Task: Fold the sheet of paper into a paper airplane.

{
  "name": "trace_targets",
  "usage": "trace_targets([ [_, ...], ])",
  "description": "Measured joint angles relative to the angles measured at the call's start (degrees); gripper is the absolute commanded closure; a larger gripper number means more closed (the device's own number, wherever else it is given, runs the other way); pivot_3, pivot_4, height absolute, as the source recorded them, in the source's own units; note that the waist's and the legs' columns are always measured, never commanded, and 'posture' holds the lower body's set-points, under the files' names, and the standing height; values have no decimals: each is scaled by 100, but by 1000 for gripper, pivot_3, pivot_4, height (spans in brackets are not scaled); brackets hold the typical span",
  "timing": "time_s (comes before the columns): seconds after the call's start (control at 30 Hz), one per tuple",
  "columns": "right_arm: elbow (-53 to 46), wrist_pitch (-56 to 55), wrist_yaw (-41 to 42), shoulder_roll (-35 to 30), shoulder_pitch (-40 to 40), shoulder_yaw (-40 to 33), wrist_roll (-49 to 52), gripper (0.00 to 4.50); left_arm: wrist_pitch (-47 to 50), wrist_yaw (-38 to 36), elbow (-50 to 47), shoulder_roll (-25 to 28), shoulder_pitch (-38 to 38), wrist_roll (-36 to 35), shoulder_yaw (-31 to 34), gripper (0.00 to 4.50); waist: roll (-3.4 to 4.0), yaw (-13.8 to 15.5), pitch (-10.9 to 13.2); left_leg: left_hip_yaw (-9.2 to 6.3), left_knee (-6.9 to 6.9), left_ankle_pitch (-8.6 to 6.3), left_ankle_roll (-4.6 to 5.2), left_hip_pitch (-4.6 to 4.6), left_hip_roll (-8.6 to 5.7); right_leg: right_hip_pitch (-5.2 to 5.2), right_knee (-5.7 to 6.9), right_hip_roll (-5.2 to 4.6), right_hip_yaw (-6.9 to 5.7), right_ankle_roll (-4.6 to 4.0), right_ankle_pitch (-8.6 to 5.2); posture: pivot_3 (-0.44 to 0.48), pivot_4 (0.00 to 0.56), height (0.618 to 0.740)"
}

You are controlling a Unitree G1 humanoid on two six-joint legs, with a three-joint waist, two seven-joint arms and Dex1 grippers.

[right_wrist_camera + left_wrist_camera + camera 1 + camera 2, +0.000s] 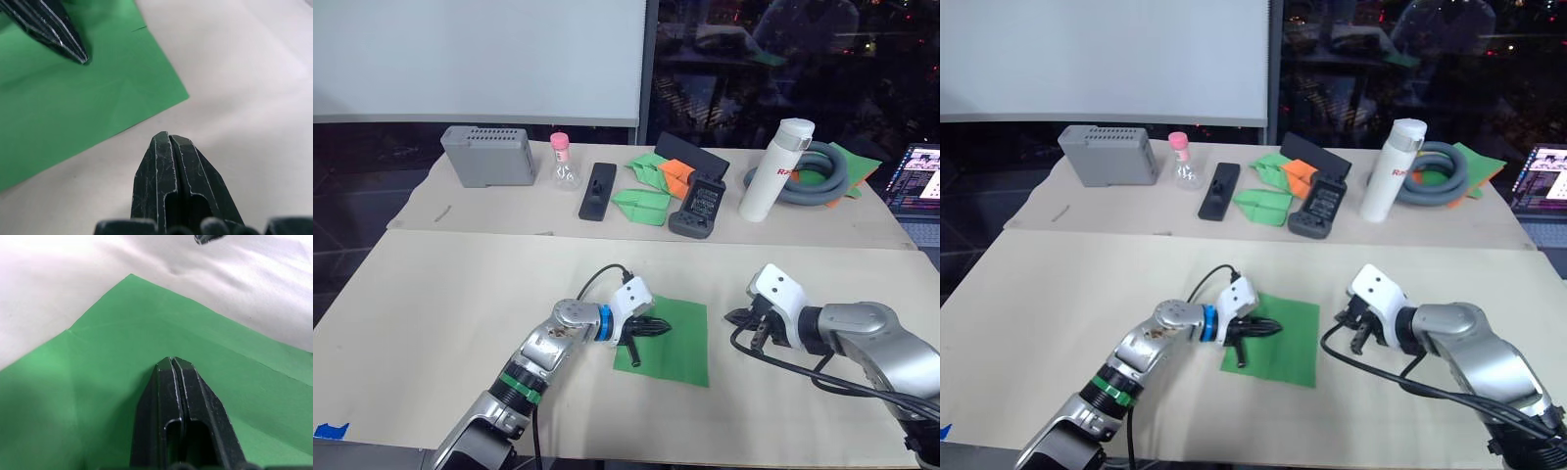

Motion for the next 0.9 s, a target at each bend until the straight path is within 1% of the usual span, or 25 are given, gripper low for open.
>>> trace_targets([
  [0.13, -114, 334, -326, 463, 4, -156, 205, 4443, -43, -67, 43, -10, -24, 59, -9, 4500, 0, 2, 0, -1, 1, 0, 1, -1, 0, 1, 0, 0, 0, 1, 1, 0, 150, 740],
  [0.2, -202, 652, -457, 705, 4, -297, 446, 3885, -66, -89, 44, -14, -24, 96, -9, 4500, 0, 4, 0, -2, 1, 0, 1, -1, 0, 1, 1, 0, 0, 2, 1, 0, 150, 740],
  [0.3, -321, 1219, -691, 1127, 28, -433, 818, 2842, -85, -111, 41, -9, -20, 126, -8, 4500, 0, 1, -1, -4, 2, 0, 1, -1, 0, 1, 2, 0, -1, 2, 1, 0, 150, 740],
  [0.37, -316, 1458, -911, 1333, 38, -432, 826, 2210, -84, -113, 38, -11, -18, 129, -8, 4500, 1, 1, -2, -3, 2, 0, 1, -1, -1, 0, 2, -1, 0, 2, 1, 0, 150, 740],
  [0.4, -302, 1564, -1046, 1438, 35, -436, 824, 1768, -79, -117, 36, -10, -17, 134, -9, 4500, 2, 0, -2, -3, 2, 0, 1, 0, -1, 1, 3, -1, 0, 2, 1, 0, 150, 740],
  [0.53, -120, 1598, -1501, 1713, -30, -433, 745, 455, -73, -121, 27, -10, -14, 146, -19, 4500, 2, -2, -2, -2, 2, 0, 1, 0, -2, 0, 4, 0, -1, 2, 1, 0, 150, 740],
  [0.67, -2, 1615, -1685, 1778, -170, -412, 712, 455, -69, -120, 8, -10, -11, 171, -25, 4500, 3, -2, -3, -2, 2, 1, 1, 1, -3, 0, 5, 1, -2, 3, 1, 0, 150, 740],
  [0.9, 249, 1599, -1796, 1876, -310, -121, 685, 455, -75, -98, 1, -14, -3, 222, -23, 4500, 1, -9, -7, 0, 3, 1, 3, 7, -5, 6, 5, 2, -1, 4, 2, 0, 150, 740],
])
